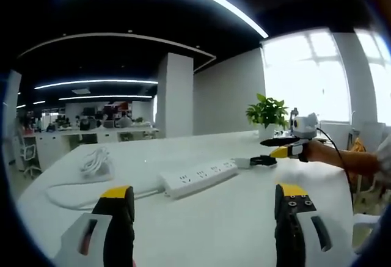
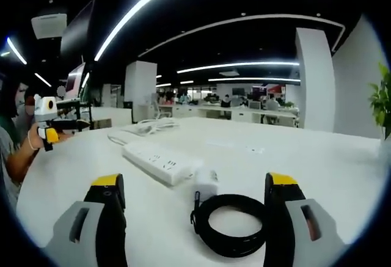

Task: Straighten the power strip on the desk, plug the charger into it

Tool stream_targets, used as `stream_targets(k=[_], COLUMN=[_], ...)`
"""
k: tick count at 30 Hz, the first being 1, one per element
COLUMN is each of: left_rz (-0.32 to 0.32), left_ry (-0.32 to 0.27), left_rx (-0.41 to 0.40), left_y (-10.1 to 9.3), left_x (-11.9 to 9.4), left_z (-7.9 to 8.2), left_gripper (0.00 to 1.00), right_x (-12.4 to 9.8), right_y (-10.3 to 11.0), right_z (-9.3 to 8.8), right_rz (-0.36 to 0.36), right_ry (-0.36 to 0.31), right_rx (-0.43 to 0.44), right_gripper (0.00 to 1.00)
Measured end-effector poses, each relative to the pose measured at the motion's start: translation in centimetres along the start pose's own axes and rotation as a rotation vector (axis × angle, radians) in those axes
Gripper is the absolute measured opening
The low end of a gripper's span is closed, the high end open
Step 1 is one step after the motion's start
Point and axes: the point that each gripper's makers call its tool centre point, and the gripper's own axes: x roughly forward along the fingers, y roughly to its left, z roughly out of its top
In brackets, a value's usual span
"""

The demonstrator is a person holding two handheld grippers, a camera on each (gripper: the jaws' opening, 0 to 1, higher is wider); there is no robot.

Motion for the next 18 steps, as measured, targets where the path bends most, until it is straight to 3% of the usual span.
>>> stream_targets(k=[18], left_rz=[0.006], left_ry=[-0.005], left_rx=[-0.011], left_y=[0.32], left_x=[-0.25], left_z=[-0.08], left_gripper=[0.96], right_x=[-0.51], right_y=[-0.68], right_z=[-0.01], right_rz=[-0.01], right_ry=[0.028], right_rx=[-0.011], right_gripper=[0.69])
